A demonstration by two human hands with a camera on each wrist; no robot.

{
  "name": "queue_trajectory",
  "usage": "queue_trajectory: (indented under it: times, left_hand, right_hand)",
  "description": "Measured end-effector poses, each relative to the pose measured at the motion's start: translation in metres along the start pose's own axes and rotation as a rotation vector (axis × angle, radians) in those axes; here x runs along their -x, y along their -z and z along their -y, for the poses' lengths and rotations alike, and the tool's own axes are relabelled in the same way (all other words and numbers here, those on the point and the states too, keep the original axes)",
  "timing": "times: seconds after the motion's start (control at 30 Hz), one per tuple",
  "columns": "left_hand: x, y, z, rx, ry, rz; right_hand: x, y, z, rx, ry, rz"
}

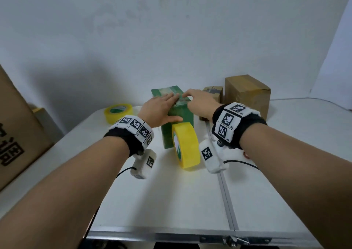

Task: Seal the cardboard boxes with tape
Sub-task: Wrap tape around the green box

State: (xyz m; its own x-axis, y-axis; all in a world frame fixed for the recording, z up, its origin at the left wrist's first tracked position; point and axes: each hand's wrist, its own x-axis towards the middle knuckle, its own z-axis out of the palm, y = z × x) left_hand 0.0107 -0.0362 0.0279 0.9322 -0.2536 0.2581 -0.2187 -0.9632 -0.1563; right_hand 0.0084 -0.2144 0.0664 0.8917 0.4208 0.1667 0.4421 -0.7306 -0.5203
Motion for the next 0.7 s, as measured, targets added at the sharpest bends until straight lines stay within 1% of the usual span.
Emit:
queue_trajectory:
  times: [0.07, 0.13, 0.2, 0.27, 0.37, 0.5, 0.57, 0.7]
  left_hand:
    - [-0.003, 0.012, 0.003, 0.148, 0.05, 0.094]
    - [-0.01, 0.027, 0.01, 0.271, 0.13, 0.184]
    - [-0.022, 0.034, 0.021, 0.231, 0.188, 0.175]
    - [-0.034, 0.034, 0.029, 0.212, 0.212, 0.188]
    - [-0.056, 0.024, 0.037, 0.225, 0.234, 0.295]
    - [-0.086, 0.014, 0.053, 0.186, 0.325, 0.374]
    - [-0.093, 0.01, 0.058, 0.188, 0.328, 0.41]
    - [-0.092, 0.004, 0.052, 0.243, 0.339, 0.343]
  right_hand:
    - [-0.011, 0.001, 0.002, 0.136, 0.039, 0.072]
    - [-0.017, 0.002, 0.002, 0.249, 0.091, 0.109]
    - [-0.019, 0.003, -0.001, 0.31, 0.141, 0.098]
    - [-0.021, 0.005, -0.007, 0.315, 0.168, 0.07]
    - [-0.024, 0.007, -0.015, 0.267, 0.162, 0.041]
    - [-0.032, 0.001, -0.019, 0.232, 0.155, 0.017]
    - [-0.035, -0.002, -0.02, 0.217, 0.144, 0.005]
    - [-0.037, -0.002, -0.025, 0.205, 0.133, -0.011]
